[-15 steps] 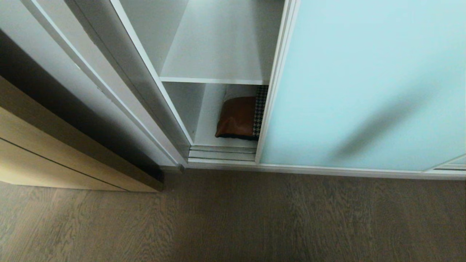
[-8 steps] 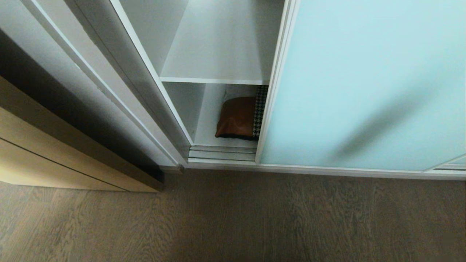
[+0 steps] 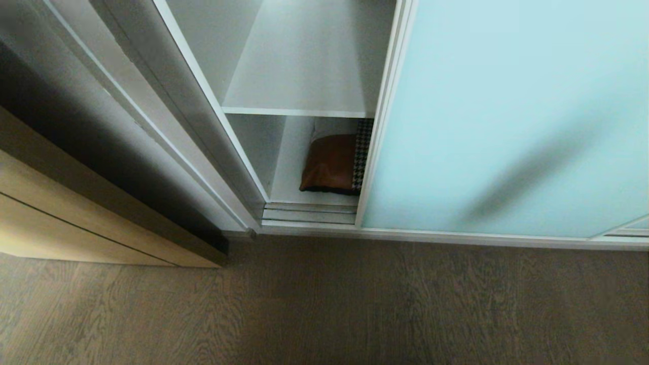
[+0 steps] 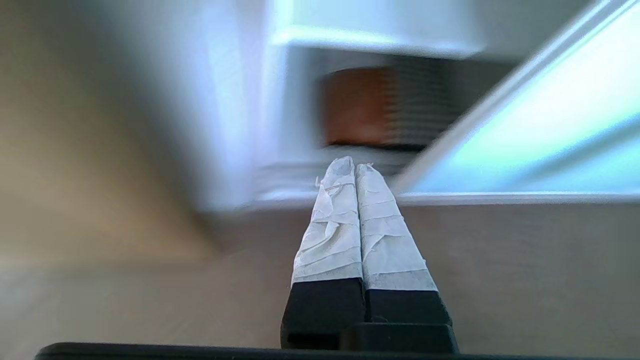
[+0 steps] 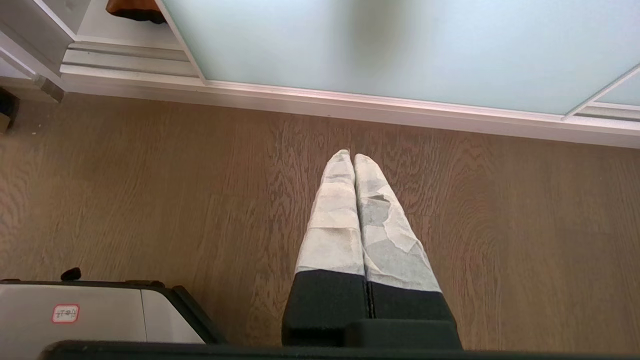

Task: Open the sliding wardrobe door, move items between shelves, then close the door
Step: Close the door

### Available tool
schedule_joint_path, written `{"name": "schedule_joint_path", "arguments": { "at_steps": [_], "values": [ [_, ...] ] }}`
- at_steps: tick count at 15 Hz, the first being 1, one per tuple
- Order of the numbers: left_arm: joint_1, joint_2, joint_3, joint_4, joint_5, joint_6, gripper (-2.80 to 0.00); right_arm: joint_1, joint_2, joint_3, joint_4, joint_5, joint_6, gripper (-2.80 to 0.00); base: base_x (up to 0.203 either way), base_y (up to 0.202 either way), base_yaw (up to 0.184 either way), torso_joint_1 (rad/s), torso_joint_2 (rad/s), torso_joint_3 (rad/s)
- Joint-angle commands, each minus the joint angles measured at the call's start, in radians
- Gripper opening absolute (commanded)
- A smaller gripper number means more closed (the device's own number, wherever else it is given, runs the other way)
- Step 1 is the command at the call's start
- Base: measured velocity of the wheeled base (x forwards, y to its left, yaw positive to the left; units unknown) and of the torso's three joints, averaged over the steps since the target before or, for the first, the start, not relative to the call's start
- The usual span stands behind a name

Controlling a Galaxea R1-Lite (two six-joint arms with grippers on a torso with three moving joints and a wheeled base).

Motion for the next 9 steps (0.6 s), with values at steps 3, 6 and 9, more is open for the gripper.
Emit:
{"name": "schedule_joint_path", "arguments": {
  "at_steps": [3,6,9],
  "values": [
    [-0.176,0.424,-0.234,-0.079,-0.203,-0.034,-2.80,0.000,0.003,0.000,0.000,0.001,0.000,-2.80,0.000,0.000,0.000,0.000,0.00,0.000],
    [-0.378,0.519,-0.276,-0.154,-0.217,-0.036,-2.80,0.000,0.003,0.000,0.000,0.001,0.000,-2.80,0.000,0.000,0.000,0.000,0.00,0.000],
    [-0.561,0.600,-0.317,-0.173,-0.156,-0.035,-2.80,0.000,0.003,0.000,0.000,0.001,0.000,-2.80,0.000,0.000,0.000,0.000,0.00,0.000]
  ]
}}
